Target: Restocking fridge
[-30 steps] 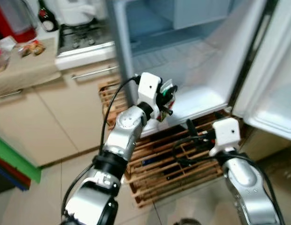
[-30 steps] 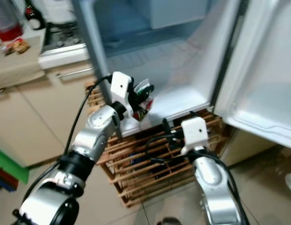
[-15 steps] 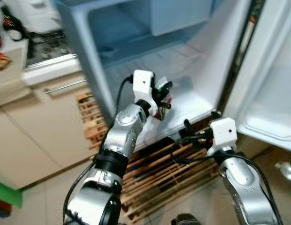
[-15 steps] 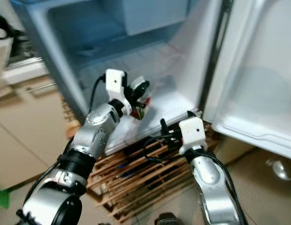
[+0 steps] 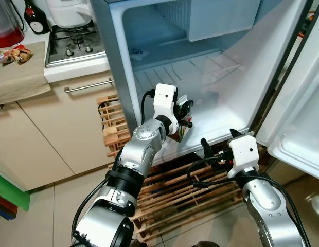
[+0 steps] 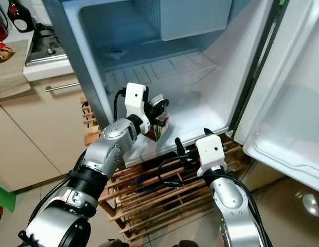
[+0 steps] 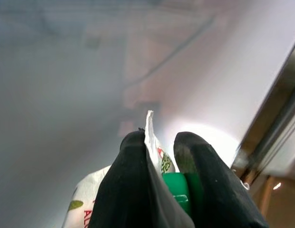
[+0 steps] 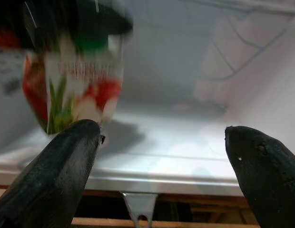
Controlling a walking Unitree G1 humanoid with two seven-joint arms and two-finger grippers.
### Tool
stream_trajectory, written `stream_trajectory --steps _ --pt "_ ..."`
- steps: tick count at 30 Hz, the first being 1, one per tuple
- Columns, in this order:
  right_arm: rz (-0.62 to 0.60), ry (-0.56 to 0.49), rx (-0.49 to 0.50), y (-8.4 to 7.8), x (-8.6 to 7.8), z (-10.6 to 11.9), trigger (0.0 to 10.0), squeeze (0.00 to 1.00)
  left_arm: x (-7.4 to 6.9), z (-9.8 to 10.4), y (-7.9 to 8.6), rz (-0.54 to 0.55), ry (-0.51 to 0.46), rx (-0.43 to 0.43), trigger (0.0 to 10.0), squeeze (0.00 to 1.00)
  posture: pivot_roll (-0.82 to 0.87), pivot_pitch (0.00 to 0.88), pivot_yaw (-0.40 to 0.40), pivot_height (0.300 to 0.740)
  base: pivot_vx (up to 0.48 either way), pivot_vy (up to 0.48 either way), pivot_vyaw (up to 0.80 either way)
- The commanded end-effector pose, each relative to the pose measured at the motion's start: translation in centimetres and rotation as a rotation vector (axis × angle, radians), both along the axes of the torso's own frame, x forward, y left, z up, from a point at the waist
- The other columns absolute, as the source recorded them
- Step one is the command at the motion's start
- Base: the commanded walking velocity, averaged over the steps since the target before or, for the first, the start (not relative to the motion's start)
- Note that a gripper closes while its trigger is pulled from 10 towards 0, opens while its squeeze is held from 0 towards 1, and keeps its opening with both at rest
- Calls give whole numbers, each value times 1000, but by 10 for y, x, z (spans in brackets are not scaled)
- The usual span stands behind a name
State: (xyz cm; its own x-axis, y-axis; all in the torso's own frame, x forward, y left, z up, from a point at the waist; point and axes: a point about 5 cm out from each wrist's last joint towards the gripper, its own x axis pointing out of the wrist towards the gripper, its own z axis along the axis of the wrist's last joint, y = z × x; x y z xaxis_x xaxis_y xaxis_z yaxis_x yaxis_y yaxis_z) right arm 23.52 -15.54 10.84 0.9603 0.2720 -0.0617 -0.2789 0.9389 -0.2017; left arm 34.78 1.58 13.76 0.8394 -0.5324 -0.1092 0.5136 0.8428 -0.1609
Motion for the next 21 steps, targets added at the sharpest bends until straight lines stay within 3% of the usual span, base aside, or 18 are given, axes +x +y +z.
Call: stream_trajectory --steps 1,7,10,13,17,21 --pt "16 -5 -12 2 -2 4 10000 67 -14 -2 -42 -26 36 -30 10000 0 -195 0 76 711 0 0 0" --pt "31 13 -16 6 -15 3 10000 71 -11 -7 -49 51 27 -19 10000 0 -212 10 74 711 0 0 0" --pt "37 13 -21 7 -23 7 10000 71 -8 -1 -52 61 -1 -55 10000 0 -236 42 74 711 0 0 0" --pt "37 25 -42 5 -40 13 10000 67 -1 10 -55 170 -14 -89 10000 0 -293 93 69 711 0 0 0" --pt "25 44 -51 3 -56 17 10000 63 0 17 -59 230 -15 -129 10000 0 -339 125 62 711 0 0 0" --pt "18 55 -55 2 -60 17 10000 67 1 22 -62 258 -20 -142 10000 0 -352 132 61 711 0 0 0"
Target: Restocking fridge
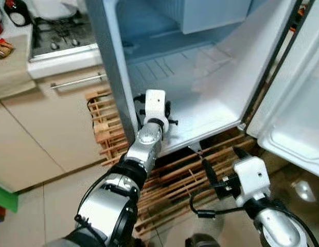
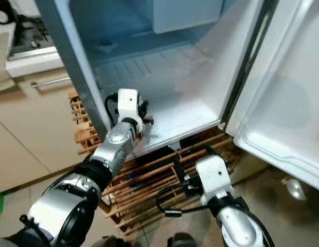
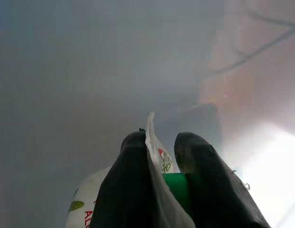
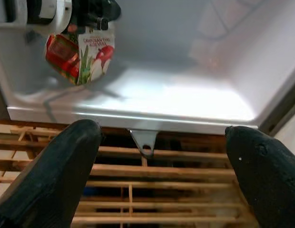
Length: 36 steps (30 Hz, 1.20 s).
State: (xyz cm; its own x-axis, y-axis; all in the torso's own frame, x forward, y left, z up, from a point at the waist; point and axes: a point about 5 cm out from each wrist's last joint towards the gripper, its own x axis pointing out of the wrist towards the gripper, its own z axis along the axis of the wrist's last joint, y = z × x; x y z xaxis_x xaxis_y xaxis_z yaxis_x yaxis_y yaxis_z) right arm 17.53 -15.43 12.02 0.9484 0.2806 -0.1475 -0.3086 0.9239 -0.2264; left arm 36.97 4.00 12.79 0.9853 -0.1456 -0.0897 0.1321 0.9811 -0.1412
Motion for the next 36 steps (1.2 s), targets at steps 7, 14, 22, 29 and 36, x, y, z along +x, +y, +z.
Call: stream_trajectory --steps 7,14,22,29,36 --pt "-22 38 -19 2 -22 11 10000 71 -27 20 -94 -12 94 -187 10000 0 -415 181 53 711 0 0 0" --pt "-32 52 -24 2 -27 14 10000 67 -27 22 -97 -69 82 -153 10000 1000 -418 188 62 711 0 0 0" --pt "-29 54 -15 5 -21 14 10000 67 -25 37 -107 -231 -4 -67 10000 1000 -390 181 63 711 0 0 0" --pt "-8 41 -15 8 -11 12 10000 67 -21 43 -106 -284 -23 -43 10000 1000 -359 149 54 711 0 0 0" --pt "10 22 -13 9 -1 12 10000 67 -19 43 -103 -305 -10 -54 10000 1000 -331 119 48 711 0 0 0"
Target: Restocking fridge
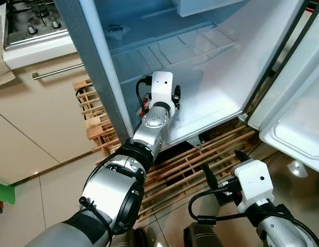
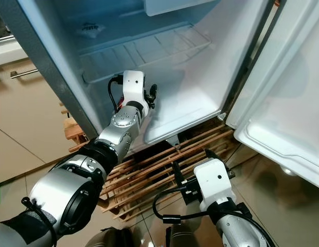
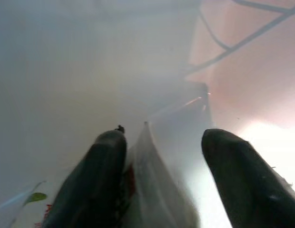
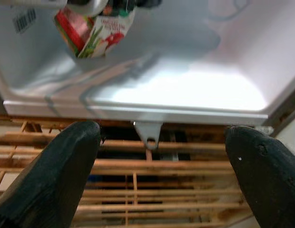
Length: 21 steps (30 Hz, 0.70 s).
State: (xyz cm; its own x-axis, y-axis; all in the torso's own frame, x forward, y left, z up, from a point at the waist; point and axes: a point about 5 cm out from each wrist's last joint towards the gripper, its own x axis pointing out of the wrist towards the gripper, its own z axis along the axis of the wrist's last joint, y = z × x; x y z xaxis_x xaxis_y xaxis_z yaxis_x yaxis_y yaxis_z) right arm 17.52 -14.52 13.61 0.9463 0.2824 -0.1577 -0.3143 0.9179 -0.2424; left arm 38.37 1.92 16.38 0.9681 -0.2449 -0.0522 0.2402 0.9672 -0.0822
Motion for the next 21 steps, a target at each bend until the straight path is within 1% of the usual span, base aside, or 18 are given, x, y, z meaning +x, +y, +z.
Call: stream_trajectory --steps 1,2,4,5,6,7,8,10,11,12,13,15,16,18,19,21 --pt "8 14 6 0 1 -4 10000 67 -32 8 -80 -200 41 -101 10000 1000 -326 116 47 711 0 0 0" --pt "12 8 7 0 4 -4 10000 71 -29 12 -76 -198 24 -107 10000 1000 -317 109 43 711 0 0 0" --pt "15 5 7 0 6 -4 10000 67 -28 15 -74 -195 17 -115 10000 1000 -308 101 39 711 0 0 0" --pt "22 -3 8 1 10 -4 10000 67 -24 25 -68 -193 -24 -128 10000 1000 -297 93 34 711 0 0 0" --pt "22 -3 8 1 10 -4 10000 67 -24 25 -68 -193 -24 -128 10000 1000 -297 93 34 711 0 0 0" --pt "29 -9 8 1 13 -3 10000 63 -23 33 -62 -196 -60 -139 10000 1000 -284 84 29 711 0 0 0" --pt "33 -11 8 1 14 -3 10000 63 -22 37 -60 -199 -74 -145 10000 1000 -284 84 29 711 0 0 0" --pt "35 -13 7 1 16 -3 10000 67 -22 40 -57 -201 -84 -150 10000 1000 -271 75 25 711 0 0 0" --pt "41 -20 6 1 18 -2 10000 71 -23 51 -48 -204 -130 -166 10000 1000 -266 70 23 711 0 0 0" --pt "45 -27 6 2 20 -1 10000 63 -24 57 -40 -222 -160 -150 10000 1000 -255 62 19 711 0 0 0" --pt "45 -27 6 2 20 -1 10000 63 -24 57 -40 -222 -160 -150 10000 1000 -255 62 19 711 0 0 0" --pt "49 -37 8 1 24 1 10000 67 -29 62 -28 -252 -180 -119 10000 1000 -228 49 20 711 0 0 0" --pt "49 -37 8 1 24 1 10000 67 -29 62 -28 -252 -180 -119 10000 1000 -228 49 20 711 0 0 0" --pt "52 -37 11 0 26 -1 10000 67 -35 62 -19 -284 -166 -81 10000 1000 -213 38 21 711 0 0 0" --pt "54 -37 14 1 28 -2 10000 63 -40 62 -17 -306 -164 -68 10000 1000 -198 22 21 711 0 0 0" --pt "59 -47 22 3 33 -3 10000 67 -54 60 -20 -384 -140 -75 10000 1000 -179 0 24 711 0 0 0"
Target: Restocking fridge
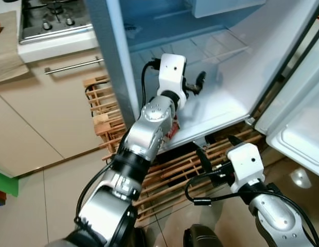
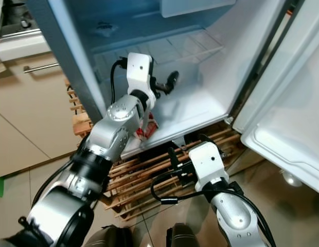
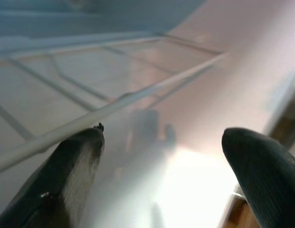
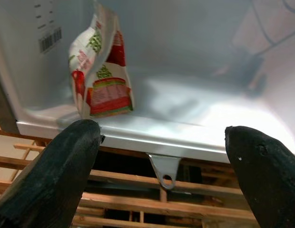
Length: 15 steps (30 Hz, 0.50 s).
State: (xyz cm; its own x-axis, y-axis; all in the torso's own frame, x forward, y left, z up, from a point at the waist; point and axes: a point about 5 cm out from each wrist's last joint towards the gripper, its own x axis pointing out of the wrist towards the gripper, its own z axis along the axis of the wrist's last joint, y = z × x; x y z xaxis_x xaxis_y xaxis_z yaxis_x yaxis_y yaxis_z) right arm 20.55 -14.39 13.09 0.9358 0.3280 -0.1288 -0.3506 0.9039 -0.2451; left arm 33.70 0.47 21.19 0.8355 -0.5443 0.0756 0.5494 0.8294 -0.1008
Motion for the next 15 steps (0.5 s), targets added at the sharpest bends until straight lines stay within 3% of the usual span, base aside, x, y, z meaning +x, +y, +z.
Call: stream_trajectory --steps 1,2,3,4,5,6,7,12,13,15 --pt "12 -18 15 2 2 2 10000 67 -7 12 -5 -54 -31 -8 10000 1000 -179 0 24 711 0 0 0" --pt "12 -23 20 3 5 2 10000 67 -14 9 -8 -102 -17 -8 10000 1000 -170 0 28 711 0 0 0" --pt "10 -27 23 3 8 1 10000 71 -21 8 -10 -156 -3 -34 10000 310 -167 0 29 711 0 0 0" --pt "7 -30 27 3 10 1 10000 67 -31 7 -11 -231 -5 -45 10000 82 -161 0 32 711 0 0 0" --pt "7 -30 27 3 10 1 10000 67 -31 7 -11 -231 -5 -45 10000 82 -161 0 32 711 0 0 0" --pt "-1 -36 37 3 15 0 10000 67 -43 4 -5 -323 -23 -52 10000 0 -150 0 42 711 0 0 0" --pt "-5 -37 42 3 16 -1 10000 67 -47 2 0 -349 -32 -53 10000 0 -150 0 42 711 0 0 0" --pt "-33 -32 75 -1 23 -4 10000 71 -59 -7 25 -369 -41 0 10000 0 -124 0 45 711 0 0 0" --pt "-51 -26 94 -3 27 -6 10000 63 -62 -11 38 -340 -33 25 10000 0 -102 0 38 711 0 0 0" --pt "-67 -20 106 -6 30 -8 10000 71 -63 -13 46 -319 -35 45 10000 0 -98 0 37 711 0 0 0"
